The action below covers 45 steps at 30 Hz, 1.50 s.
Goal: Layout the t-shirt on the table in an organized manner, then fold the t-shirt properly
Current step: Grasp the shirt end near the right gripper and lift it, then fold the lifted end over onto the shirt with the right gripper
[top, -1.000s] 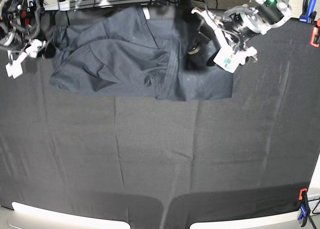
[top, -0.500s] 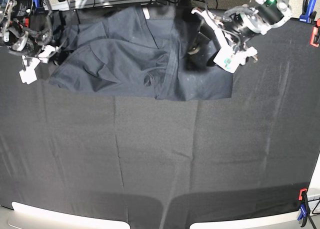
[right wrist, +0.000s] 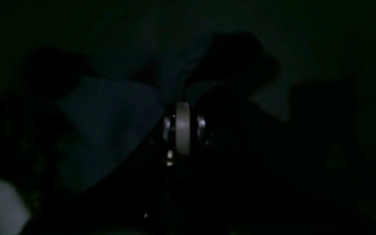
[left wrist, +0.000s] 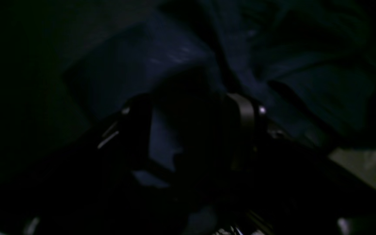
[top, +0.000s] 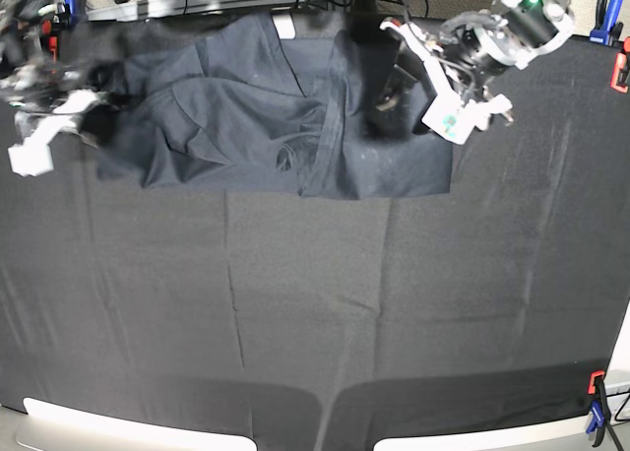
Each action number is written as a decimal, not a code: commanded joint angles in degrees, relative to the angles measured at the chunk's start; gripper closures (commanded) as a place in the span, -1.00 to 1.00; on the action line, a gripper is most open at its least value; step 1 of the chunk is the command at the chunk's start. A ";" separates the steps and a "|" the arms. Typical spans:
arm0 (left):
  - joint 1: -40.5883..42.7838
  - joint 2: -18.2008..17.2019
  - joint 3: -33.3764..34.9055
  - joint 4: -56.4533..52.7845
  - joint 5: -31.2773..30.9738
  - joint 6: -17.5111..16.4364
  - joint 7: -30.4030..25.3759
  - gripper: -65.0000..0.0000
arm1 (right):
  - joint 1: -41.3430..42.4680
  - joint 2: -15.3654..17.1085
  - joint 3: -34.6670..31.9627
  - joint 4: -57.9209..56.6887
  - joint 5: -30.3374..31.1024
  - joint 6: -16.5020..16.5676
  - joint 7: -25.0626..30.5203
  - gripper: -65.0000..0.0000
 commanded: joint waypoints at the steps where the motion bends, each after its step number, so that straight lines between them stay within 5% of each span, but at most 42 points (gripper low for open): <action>1: 0.02 -0.17 -1.51 1.07 -0.66 0.79 -2.01 0.00 | 0.39 -0.52 -0.90 3.39 1.79 0.49 0.96 1.00; 7: 0.04 -0.17 -13.03 1.18 -5.29 1.40 -4.70 0.00 | 2.19 -6.19 -15.52 12.35 2.14 0.49 1.05 1.00; 10: 0.17 -0.15 -19.32 1.18 -9.55 1.38 -4.61 0.00 | 5.49 -8.76 -25.53 12.33 -0.28 -2.64 1.05 1.00; 22: 0.17 -0.17 -34.53 1.18 -12.81 -0.81 -4.48 0.00 | 10.88 -22.40 -55.43 11.91 -27.21 -8.44 7.43 1.00; 27: 0.17 -0.17 -35.12 1.16 -12.79 -0.81 -4.46 0.00 | 11.26 -23.50 -61.09 8.39 -31.39 -10.51 10.58 1.00; 33: 0.17 -0.17 -35.15 1.16 -12.76 -0.81 -4.48 0.00 | 13.64 -23.50 -65.77 1.53 -31.91 -11.45 12.83 0.97; 36: 0.15 -0.20 -35.15 1.16 -12.79 -0.81 -4.50 0.00 | 14.69 -23.50 -67.78 -1.07 -27.82 -11.02 13.94 0.63; 40: 0.17 -0.17 -35.15 1.16 -12.76 -0.79 -4.48 0.00 | 15.69 -23.50 -69.24 -3.69 -20.63 -5.77 16.33 0.25; 45: 0.17 -0.17 -35.15 1.16 -12.76 -0.79 -4.48 0.00 | 16.90 -23.50 -69.26 -3.69 -13.99 -2.36 16.33 0.23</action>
